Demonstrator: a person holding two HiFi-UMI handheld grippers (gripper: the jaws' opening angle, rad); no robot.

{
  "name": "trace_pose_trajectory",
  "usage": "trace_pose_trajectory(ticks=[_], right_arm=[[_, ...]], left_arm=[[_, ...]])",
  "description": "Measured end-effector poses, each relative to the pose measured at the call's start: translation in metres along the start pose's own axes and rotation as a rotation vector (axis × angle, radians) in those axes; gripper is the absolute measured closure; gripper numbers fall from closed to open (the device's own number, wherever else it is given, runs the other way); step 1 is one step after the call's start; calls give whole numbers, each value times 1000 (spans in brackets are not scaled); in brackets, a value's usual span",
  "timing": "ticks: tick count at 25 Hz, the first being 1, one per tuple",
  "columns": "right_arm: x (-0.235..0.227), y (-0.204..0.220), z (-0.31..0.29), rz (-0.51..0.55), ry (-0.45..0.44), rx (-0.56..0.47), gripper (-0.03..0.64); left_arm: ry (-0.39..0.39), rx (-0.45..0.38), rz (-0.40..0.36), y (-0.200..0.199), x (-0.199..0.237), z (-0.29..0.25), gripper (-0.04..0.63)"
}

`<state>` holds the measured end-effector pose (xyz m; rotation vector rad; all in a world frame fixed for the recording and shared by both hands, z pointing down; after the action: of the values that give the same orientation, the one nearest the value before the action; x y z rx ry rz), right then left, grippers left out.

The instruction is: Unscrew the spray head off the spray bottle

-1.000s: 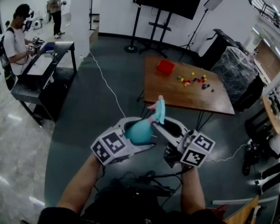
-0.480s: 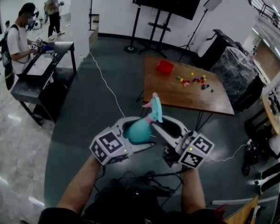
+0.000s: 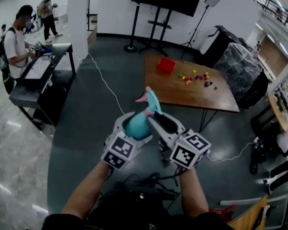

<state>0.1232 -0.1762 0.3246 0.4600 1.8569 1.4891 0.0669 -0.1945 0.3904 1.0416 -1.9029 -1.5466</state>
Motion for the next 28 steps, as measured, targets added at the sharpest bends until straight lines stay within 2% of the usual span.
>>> trace_pose_trajectory(ticks=[4, 8, 19, 24, 26, 28], right_arm=[[0, 0, -1, 1, 15, -1, 460], [-1, -1, 2, -7, -1, -5, 485], [13, -5, 12, 19, -198, 0, 483], [19, -8, 15, 36, -295, -7, 484], [20, -9, 17, 45, -296, -20, 483], [19, -9, 17, 54, -257, -26, 465]], left_arm=[[-4, 12, -13, 0, -5, -3, 170], [38, 5, -15, -1, -9, -1, 170], [335, -59, -7, -9, -18, 18, 170], [467, -95, 29, -14, -23, 27, 170], [479, -107, 40, -16, -24, 28, 170], [451, -108, 39, -15, -23, 26, 170]])
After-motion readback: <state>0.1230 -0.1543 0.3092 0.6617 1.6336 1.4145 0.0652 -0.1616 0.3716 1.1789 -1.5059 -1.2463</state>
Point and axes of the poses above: the fingertips, and each gripper's own axes: z backward along the fingers, x to its left, y out of its underside, the point moved 4 cm from there along z, backward along the fingers, and after that the axes turned 4 degrees about x, right-handed, at the moved point
